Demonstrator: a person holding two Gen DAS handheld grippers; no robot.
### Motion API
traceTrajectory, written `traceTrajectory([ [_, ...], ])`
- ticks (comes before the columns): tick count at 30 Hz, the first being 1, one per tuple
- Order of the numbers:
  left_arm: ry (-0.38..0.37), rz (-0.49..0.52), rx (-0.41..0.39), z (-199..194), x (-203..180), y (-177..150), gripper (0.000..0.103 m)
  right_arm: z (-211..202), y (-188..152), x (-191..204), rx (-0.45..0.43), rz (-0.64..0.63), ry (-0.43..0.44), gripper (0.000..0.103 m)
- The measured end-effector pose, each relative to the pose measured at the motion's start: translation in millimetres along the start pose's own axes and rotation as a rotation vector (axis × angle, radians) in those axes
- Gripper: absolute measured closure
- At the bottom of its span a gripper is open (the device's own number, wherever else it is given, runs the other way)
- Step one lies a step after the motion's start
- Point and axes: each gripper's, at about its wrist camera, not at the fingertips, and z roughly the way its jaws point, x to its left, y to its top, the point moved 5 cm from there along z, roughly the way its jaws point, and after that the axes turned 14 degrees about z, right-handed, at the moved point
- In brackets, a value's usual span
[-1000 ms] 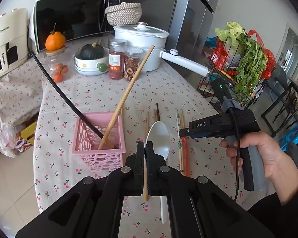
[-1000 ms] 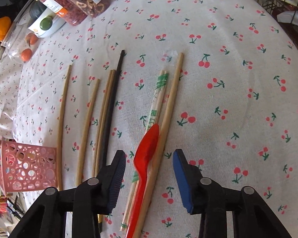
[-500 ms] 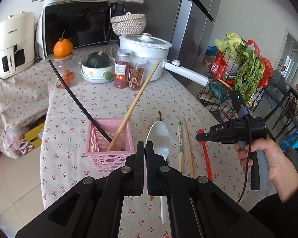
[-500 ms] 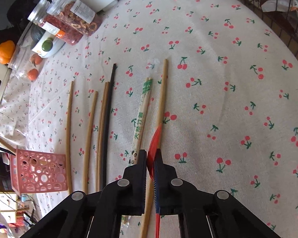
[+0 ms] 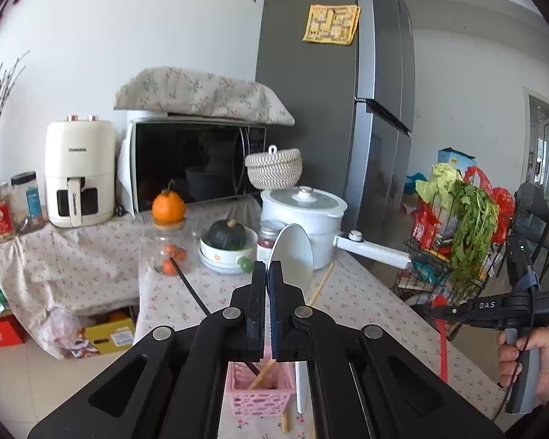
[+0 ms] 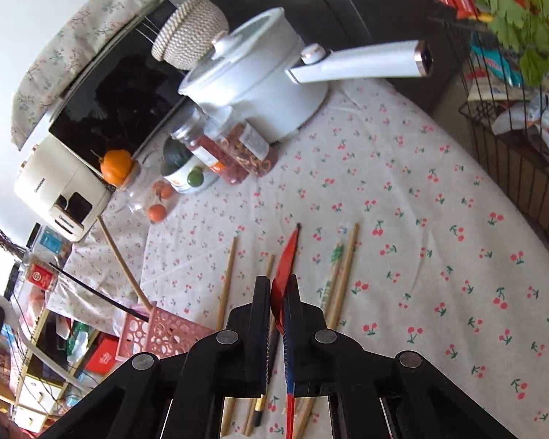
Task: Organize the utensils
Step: 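Grasp the red plastic spoon with the right tool while the left tool lifts the white spoon, then lower the white spoon into the pink basket and open the left tool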
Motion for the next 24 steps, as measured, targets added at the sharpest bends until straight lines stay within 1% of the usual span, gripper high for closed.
traceTrajectory([
  [2,0.038,0.008,-0.042,7.0,5.3,-0.1,0.102,-3.2,0.4,8.1,-0.026,-0.026,0.007,0.098],
  [4,0.081,0.022,-0.056,18.4,8.1,-6.0,0.102,-4.1,-0.3,14.9,-0.047,-0.05,0.013,0.098],
  [9,0.136,0.037,0.006,56.4,12.0,-29.7,0.102,-3.2,-2.3,29.7,-0.084,-0.102,0.025,0.098],
  [14,0.211,0.059,0.02,75.9,17.4,-46.9,0.102,2.8,-7.4,40.6,-0.095,-0.148,0.026,0.098],
  [17,0.196,0.04,0.066,86.3,17.5,-58.3,0.102,7.3,-11.1,44.6,-0.092,-0.166,0.023,0.098],
  [20,0.176,0.023,0.111,91.6,15.0,-65.1,0.099,10.3,-13.7,47.3,-0.09,-0.174,0.023,0.098],
  [22,0.146,0.019,0.144,92.9,11.8,-66.4,0.09,10.9,-14.8,49.7,-0.095,-0.175,0.028,0.098],
  [23,0.14,0.018,0.155,92.3,10.5,-66.5,0.072,10.8,-15.3,51.1,-0.097,-0.175,0.031,0.098],
  [24,0.131,0.012,0.16,90.6,10.0,-66.1,0.048,10.7,-15.8,52.8,-0.1,-0.175,0.033,0.098],
])
